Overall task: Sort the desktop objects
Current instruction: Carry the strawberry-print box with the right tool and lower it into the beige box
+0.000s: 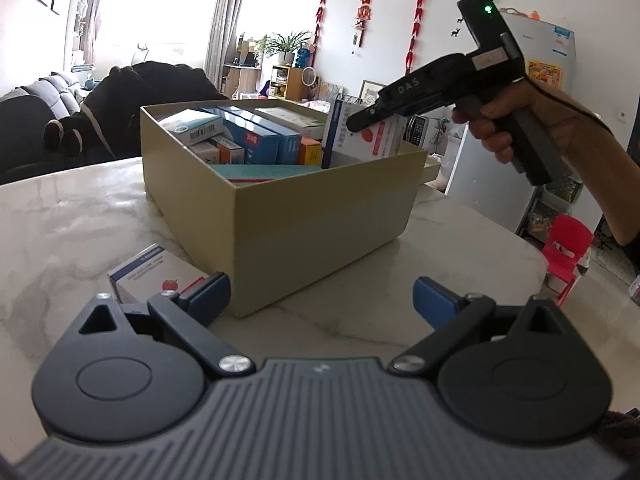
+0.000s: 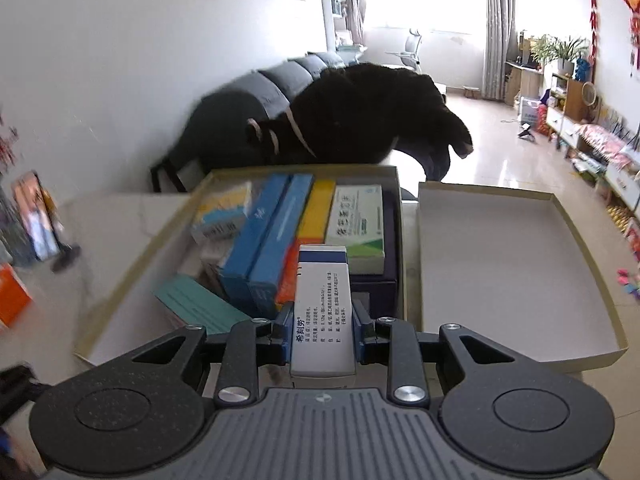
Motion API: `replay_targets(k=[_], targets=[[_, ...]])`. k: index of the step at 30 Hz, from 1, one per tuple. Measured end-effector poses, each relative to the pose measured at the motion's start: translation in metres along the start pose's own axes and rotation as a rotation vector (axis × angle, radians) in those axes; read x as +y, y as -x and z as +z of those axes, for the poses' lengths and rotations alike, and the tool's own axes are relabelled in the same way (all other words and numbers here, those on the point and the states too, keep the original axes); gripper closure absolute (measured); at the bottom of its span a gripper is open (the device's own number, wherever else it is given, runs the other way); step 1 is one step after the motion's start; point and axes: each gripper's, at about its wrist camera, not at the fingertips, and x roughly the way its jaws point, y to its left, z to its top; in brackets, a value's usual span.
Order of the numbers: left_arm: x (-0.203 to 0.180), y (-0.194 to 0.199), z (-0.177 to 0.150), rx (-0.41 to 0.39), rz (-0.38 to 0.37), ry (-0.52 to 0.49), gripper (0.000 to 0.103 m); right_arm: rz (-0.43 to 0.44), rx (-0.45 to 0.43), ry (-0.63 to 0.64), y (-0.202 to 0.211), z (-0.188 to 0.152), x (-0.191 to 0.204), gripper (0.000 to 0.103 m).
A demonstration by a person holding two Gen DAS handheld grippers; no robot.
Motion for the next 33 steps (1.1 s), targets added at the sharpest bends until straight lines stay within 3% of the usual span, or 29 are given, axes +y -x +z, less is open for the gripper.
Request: replay_targets(k=[10,21,33], targets=[[0.009,0.005,-0.002,-0.006,0.012,0.033,0.003,-0.065,0.052,0.072,-0.006,0.006,0.015,0.073],[0.011,0.006,-0.005,-0.001,0.021,0.029,0.003,-0.119,0.185,0.109,-0.060,0.003,0.024,0.072],[0.024,0.007,-0.010,0.013,0.055,0.063,0.003,-0.163,0.226,0.234,-0.080,0.001,0.039,0.067]])
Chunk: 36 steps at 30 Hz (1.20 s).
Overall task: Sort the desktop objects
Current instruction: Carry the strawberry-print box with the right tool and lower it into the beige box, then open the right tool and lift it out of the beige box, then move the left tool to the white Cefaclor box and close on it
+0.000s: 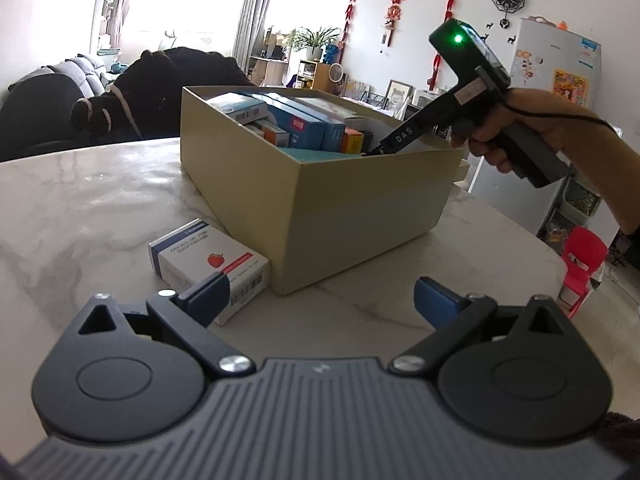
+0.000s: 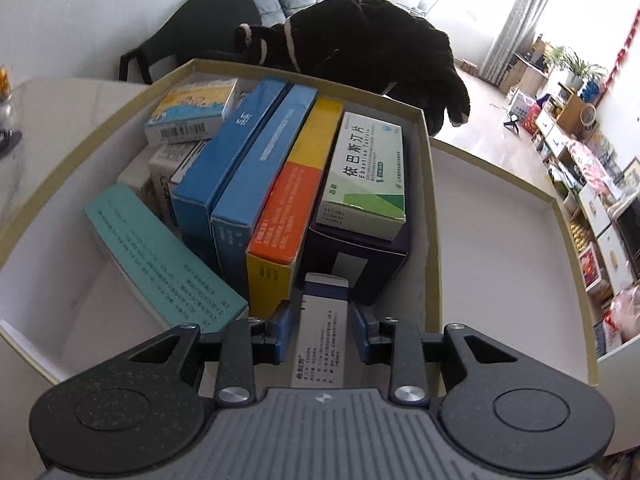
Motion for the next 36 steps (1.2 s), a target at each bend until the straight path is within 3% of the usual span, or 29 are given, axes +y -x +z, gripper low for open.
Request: replay_targets(k=[8,14,22,28,33,36], targets=[[0.002,-0.002,0.001,0.019,0.037,-0.010,0.003,-0.067,0.033,0.141,-0.011,0.002,0.014,0.068],[0.012,-0.001,0.000,0.038,0.088,-0.001,0.003,-0.210,0.037,0.241,-0.014,0.002,0.020,0.070],[0.027,-0.009,0.003,0.055,0.123,-0.059,0.000,-0.174,0.009,0.189,-0.003,0.000,0.012,0.064],[0.049,-0.031,0.009,0.084,0.144,-0.130,0.000,-0.096,-0.082,0.088,0.029,-0.002,-0.003,0.041],[0.064,-0.053,0.013,0.127,0.136,-0.191,0.000,-0.030,-0.151,0.031,0.056,-0.011,-0.010,0.027],[0.067,-0.057,0.014,0.129,0.115,-0.236,0.000,0.015,-0.186,0.008,0.070,-0.018,-0.006,0.024]])
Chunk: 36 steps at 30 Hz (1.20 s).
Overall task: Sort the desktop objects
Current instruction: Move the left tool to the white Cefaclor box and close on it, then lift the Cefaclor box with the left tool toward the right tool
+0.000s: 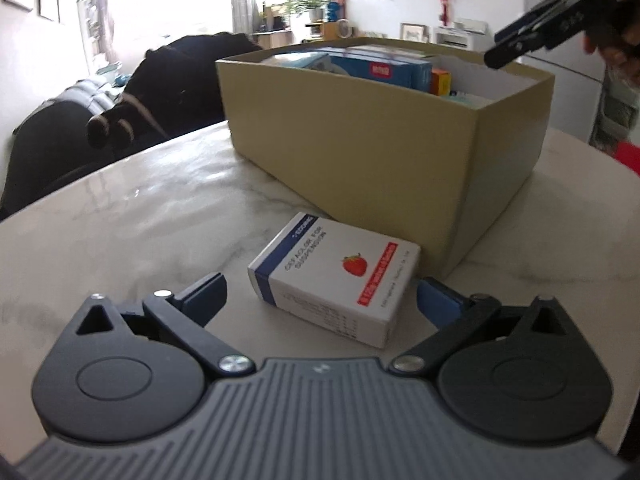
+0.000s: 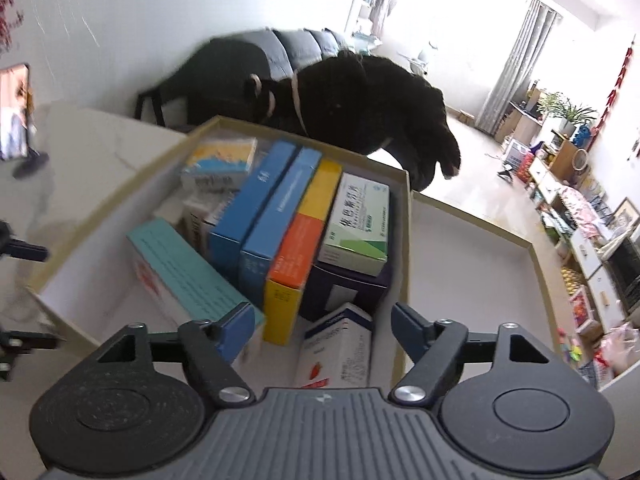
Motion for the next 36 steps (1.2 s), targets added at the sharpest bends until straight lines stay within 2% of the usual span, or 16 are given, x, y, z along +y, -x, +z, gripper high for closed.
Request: replay_targets(k=[5,12,16,20,31,36], targets=[[0.005,-0.006,0.001,0.000,-0.040,-0.061,0.000,0.062,-0.045,-0.038,0.017,-0.004,0.003,0.023],[0.003,-0.017,0.001,0.024,-0.090,-0.116,0.000,0.101,-0.072,-0.057,0.029,-0.012,0.008,0.021],[0.005,-0.021,0.001,0.036,-0.125,-0.089,0.002,0.129,-0.069,-0.082,0.031,-0.019,0.011,0.021],[0.006,-0.021,0.001,0.030,-0.116,-0.068,0.007,0.139,-0.066,-0.088,0.032,-0.026,0.014,0.021],[0.005,-0.004,-0.011,0.006,-0.070,-0.021,0.008,0.173,-0.068,-0.107,0.036,-0.034,0.016,0.021],[0.004,0.018,-0.015,-0.034,-0.046,-0.004,0.008,0.219,-0.073,-0.125,0.041,-0.033,0.017,0.021]])
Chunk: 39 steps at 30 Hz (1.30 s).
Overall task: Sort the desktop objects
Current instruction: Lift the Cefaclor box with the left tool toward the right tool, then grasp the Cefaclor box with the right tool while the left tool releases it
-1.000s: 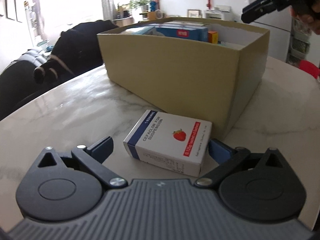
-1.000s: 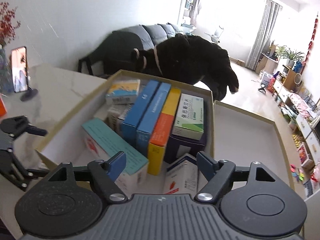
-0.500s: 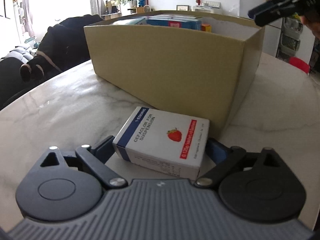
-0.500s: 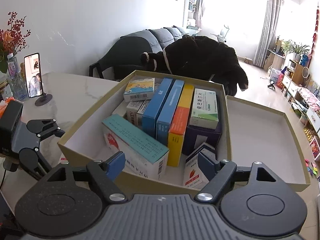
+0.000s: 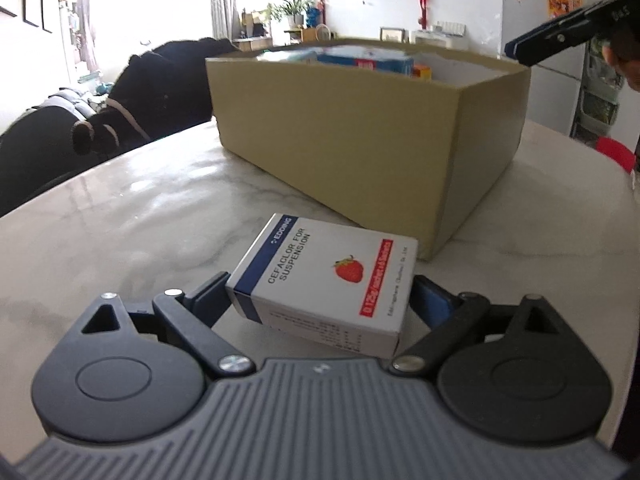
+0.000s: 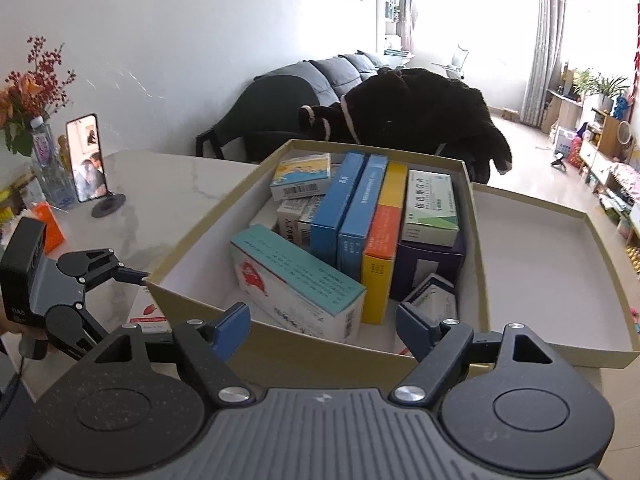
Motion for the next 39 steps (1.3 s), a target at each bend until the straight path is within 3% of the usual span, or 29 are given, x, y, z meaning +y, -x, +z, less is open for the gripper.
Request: replay_targets(k=[5,16,26,34,39], targets=[[-0.007,0.030,0.005,-0.067,0.001,-0.007,0.008,0.063,-0.004,-0.043,0.007,0.000,-0.001,0.021],[-0.041,0.062,0.033,-0.200,-0.085,-0.070,0.008,0.272,0.029,-0.138,0.010,0.003,0.013,0.026],[-0.067,0.065,0.050,-0.275,-0.170,-0.129,0.008,0.568,0.111,-0.308,0.002,0.006,0.021,0.035],[-0.072,0.057,0.063,-0.317,-0.214,-0.144,0.008,0.653,0.141,-0.390,0.000,0.006,0.017,0.045],[-0.077,0.053,0.065,-0.320,-0.212,-0.155,0.008,0.709,0.157,-0.427,-0.002,0.006,0.013,0.063]])
